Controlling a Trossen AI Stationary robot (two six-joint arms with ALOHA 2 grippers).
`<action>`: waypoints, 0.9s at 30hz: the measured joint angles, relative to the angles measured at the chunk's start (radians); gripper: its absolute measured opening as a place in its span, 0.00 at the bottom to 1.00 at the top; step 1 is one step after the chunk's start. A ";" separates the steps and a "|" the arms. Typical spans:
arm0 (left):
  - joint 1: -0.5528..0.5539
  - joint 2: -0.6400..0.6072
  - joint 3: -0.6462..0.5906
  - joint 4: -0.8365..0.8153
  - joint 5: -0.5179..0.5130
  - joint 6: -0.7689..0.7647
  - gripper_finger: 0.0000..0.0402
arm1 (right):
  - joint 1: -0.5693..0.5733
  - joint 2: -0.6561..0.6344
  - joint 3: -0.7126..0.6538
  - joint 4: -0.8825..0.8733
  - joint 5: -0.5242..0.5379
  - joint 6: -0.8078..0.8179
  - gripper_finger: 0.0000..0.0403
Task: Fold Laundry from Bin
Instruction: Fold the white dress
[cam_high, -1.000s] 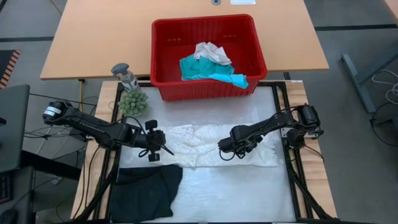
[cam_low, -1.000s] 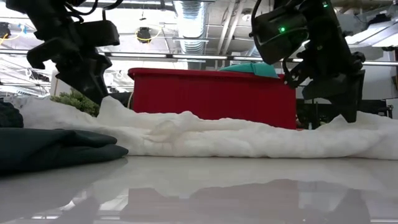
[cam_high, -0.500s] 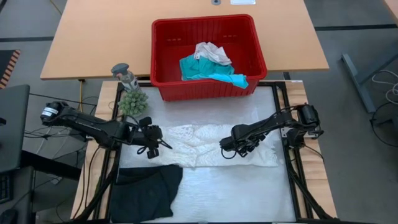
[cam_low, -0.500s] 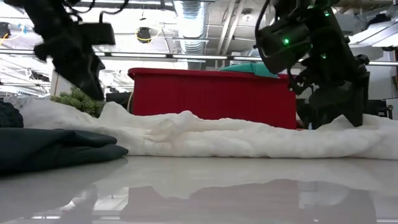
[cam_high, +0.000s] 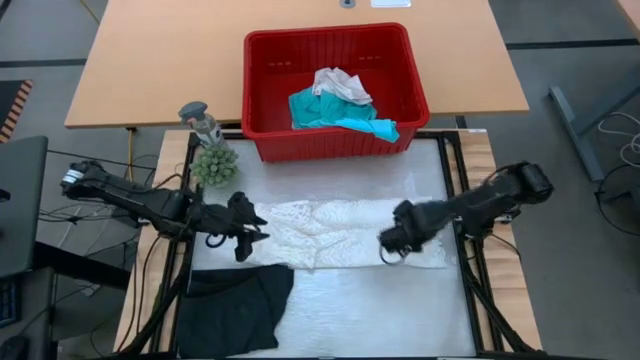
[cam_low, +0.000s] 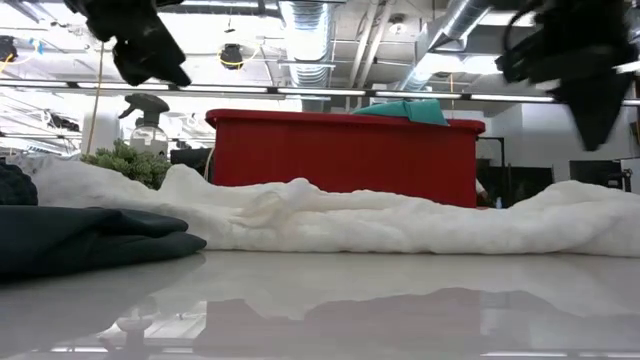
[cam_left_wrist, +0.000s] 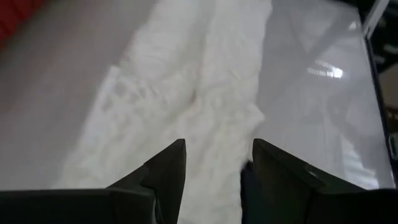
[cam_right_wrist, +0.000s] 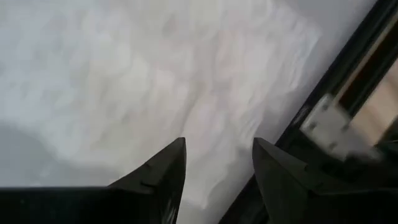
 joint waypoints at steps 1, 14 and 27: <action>-0.014 0.016 0.000 0.000 0.000 -0.009 0.43 | 0.036 -0.004 -0.006 0.006 -0.008 0.048 0.52; -0.057 0.152 -0.001 0.021 -0.028 -0.002 0.43 | 0.168 0.058 -0.108 0.125 -0.092 0.240 0.52; -0.057 0.153 -0.001 0.040 -0.027 -0.007 0.43 | 0.160 0.093 -0.170 0.181 -0.129 0.211 0.39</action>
